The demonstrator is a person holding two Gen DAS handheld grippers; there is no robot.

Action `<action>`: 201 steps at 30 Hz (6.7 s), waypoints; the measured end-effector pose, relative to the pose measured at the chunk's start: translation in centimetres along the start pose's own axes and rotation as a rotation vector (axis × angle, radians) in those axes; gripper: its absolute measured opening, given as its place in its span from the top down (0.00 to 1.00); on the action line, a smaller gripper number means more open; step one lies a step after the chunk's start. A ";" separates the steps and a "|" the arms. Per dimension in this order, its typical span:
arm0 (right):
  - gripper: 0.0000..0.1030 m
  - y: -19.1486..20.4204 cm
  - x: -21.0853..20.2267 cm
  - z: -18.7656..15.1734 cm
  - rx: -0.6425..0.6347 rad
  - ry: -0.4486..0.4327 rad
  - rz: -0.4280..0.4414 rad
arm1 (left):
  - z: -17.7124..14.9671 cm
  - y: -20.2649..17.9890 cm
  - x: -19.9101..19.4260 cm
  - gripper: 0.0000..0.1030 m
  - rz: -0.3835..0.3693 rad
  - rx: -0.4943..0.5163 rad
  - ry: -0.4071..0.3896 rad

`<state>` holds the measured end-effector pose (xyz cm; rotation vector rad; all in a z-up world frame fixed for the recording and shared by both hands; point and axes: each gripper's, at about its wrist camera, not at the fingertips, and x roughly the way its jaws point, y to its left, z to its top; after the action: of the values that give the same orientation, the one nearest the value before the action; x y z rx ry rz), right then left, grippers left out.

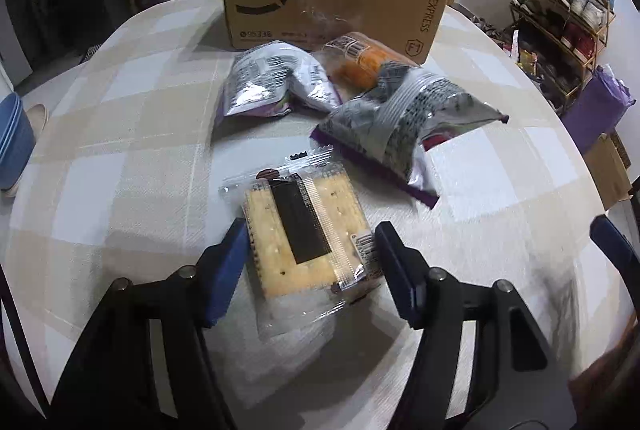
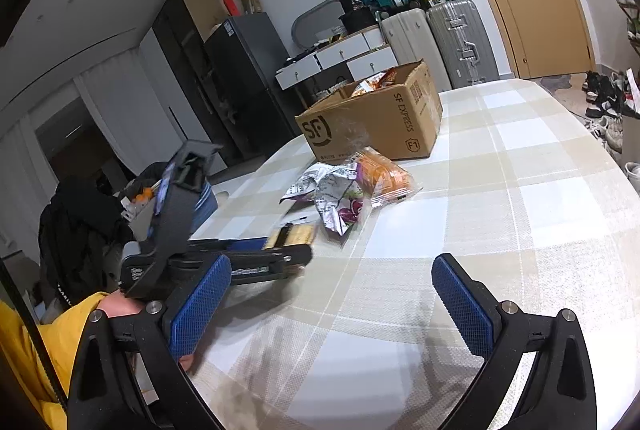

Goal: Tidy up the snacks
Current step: 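Grasp the cracker pack with the left gripper while the right gripper grasps a purple-edged bag, then lift both held packs and carry them over the cardboard box, then lower both packs into the box and open both grippers, then withdraw both grippers from the box toward the remaining snacks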

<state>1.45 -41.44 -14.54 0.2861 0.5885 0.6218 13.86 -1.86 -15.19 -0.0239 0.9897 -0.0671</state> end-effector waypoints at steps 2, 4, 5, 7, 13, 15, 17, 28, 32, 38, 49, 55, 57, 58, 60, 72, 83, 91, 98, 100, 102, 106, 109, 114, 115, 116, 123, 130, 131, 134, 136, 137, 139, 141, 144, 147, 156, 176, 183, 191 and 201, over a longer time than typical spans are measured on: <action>0.01 -0.3 0.2 0.0 0.014 0.006 -0.002 | -0.4 0.6 -0.4 0.41 -0.019 0.001 -0.009; 0.01 -0.6 0.4 0.1 0.031 0.015 0.003 | -0.8 1.2 -0.7 0.41 -0.047 -0.018 -0.014; 0.01 -0.8 0.4 0.0 0.040 0.018 -0.001 | -0.9 1.4 -0.9 0.41 -0.050 -0.025 -0.016; 0.01 -1.2 0.5 0.1 0.064 0.021 -0.010 | -1.2 2.0 -1.3 0.41 -0.061 -0.040 -0.018; 0.01 -1.9 1.0 0.0 0.108 0.052 -0.037 | -2.7 4.6 -3.3 0.41 -0.118 -0.098 -0.034; 0.01 -1.7 1.3 0.1 0.105 0.064 -0.056 | -2.9 5.0 -3.9 0.41 -0.133 -0.104 -0.048; 0.01 -1.6 1.5 0.2 0.109 0.072 -0.080 | -3.2 5.6 -4.6 0.41 -0.142 -0.108 -0.064; 0.01 -1.4 7.9 5.1 0.256 0.162 0.026 | -6.4 8.7 -6.7 0.41 -0.176 -0.141 -0.084; 0.01 -1.3 11.8 6.2 0.293 0.204 0.038 | -6.6 9.3 -6.5 0.41 -0.195 -0.152 -0.078; 0.06 -2.0 15.3 5.9 0.363 0.242 0.015 | -6.7 9.6 -6.3 0.41 -0.206 -0.155 -0.067; 0.51 -1.6 15.5 5.2 0.335 0.230 -0.010 | -7.0 9.3 -5.2 0.41 -0.203 -0.158 -0.036; 0.51 -1.3 12.6 4.8 0.345 0.177 0.048 | -6.8 9.0 -5.8 0.41 -0.193 -0.145 -0.045; 0.51 -1.1 11.5 4.9 0.337 0.164 0.057 | -6.8 8.9 -6.2 0.41 -0.187 -0.141 -0.051; 0.51 -0.9 10.9 4.9 0.336 0.154 0.064 | -6.8 8.8 -6.4 0.41 -0.185 -0.139 -0.053; 0.51 -0.7 9.7 4.8 0.336 0.140 0.088 | -6.8 8.6 -6.7 0.41 -0.179 -0.134 -0.057; 0.51 1.6 2.1 5.1 0.272 0.036 0.152 | -6.8 7.3 -9.7 0.41 -0.174 -0.093 -0.107; 0.51 2.9 -3.9 4.2 0.196 -0.022 0.148 | -6.1 5.3 -13.7 0.41 -0.188 -0.064 -0.175; 0.51 1.9 -4.1 2.5 0.209 0.010 0.110 | -5.7 5.1 -14.5 0.41 -0.213 -0.070 -0.178; 0.51 1.8 -2.4 3.1 0.186 0.037 0.117 | -5.2 5.8 -13.5 0.41 -0.229 -0.091 -0.152; 0.51 2.0 -1.9 3.8 0.169 0.036 0.123 | -4.7 5.9 -13.0 0.41 -0.243 -0.095 -0.142; 0.51 2.0 -1.0 4.7 0.153 0.036 0.120 | -4.0 6.2 -12.6 0.41 -0.248 -0.102 -0.143; 0.51 1.8 0.6 7.1 0.131 0.042 0.126 | -1.9 6.9 -11.9 0.41 -0.262 -0.118 -0.151; 0.51 2.1 1.6 9.8 0.071 0.027 0.109 | 0.1 7.3 -11.9 0.41 -0.263 -0.115 -0.174; 0.51 1.9 3.8 14.2 0.020 0.020 0.090 | 4.7 7.7 -11.7 0.41 -0.269 -0.109 -0.206; 0.51 1.8 4.3 15.2 0.019 0.025 0.093 | 5.6 7.7 -11.7 0.41 -0.268 -0.102 -0.213; 0.51 1.7 4.9 16.2 0.018 0.030 0.102 | 6.7 7.7 -11.6 0.41 -0.263 -0.095 -0.223; 0.51 0.6 8.7 23.3 -0.007 0.053 0.079 | 15.0 8.2 -10.5 0.41 -0.263 -0.087 -0.261; 0.51 -2.1 14.7 28.9 0.001 0.110 -0.008 | 23.4 6.5 -6.0 0.41 -0.210 -0.012 -0.227; 0.51 -2.3 15.7 29.4 -0.015 0.125 -0.027 | 24.6 6.2 -4.8 0.41 -0.196 -0.007 -0.220; 0.51 -2.5 18.4 30.4 -0.089 0.158 -0.088 | 27.4 5.0 -1.8 0.41 -0.198 0.020 -0.171; 0.51 -2.8 19.9 30.9 -0.132 0.170 -0.125 | 28.6 4.4 0.1 0.41 -0.196 0.027 -0.138; 0.51 -2.9 20.6 30.9 -0.158 0.178 -0.152 | 29.2 4.2 1.1 0.41 -0.193 0.030 -0.118; 0.51 -3.0 21.8 30.7 -0.202 0.201 -0.172 | 29.2 4.1 2.0 0.41 -0.175 0.031 -0.116; 0.51 -3.1 22.8 30.2 -0.235 0.224 -0.201 | 29.6 3.5 3.0 0.41 -0.178 0.058 -0.096; 0.51 -3.0 23.5 29.6 -0.280 0.234 -0.220 | 29.4 2.9 3.8 0.41 -0.175 0.082 -0.085; 0.51 -2.9 23.7 29.0 -0.311 0.234 -0.229 | 29.0 2.2 4.6 0.41 -0.136 0.144 -0.083; 0.51 -3.6 24.0 28.3 -0.290 0.242 -0.234 | 29.2 2.5 5.4 0.41 -0.107 0.157 -0.089; 0.51 -3.1 25.1 28.1 -0.320 0.295 -0.289 | 30.6 4.1 6.5 0.40 -0.097 0.153 -0.076; 0.51 -3.0 23.6 28.4 -0.281 0.264 -0.248 | 30.1 4.3 4.7 0.40 -0.098 0.142 -0.089; 0.51 -1.8 20.1 29.1 -0.254 0.217 -0.228 | 28.7 3.9 2.1 0.40 -0.098 0.131 -0.108; 0.50 1.9 12.9 29.3 -0.207 0.130 -0.148 | 24.8 3.2 -7.1 0.40 -0.073 0.119 -0.233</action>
<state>26.45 -34.24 4.21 0.0072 0.6577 0.5558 30.86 1.54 4.16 0.0405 0.7503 -0.1860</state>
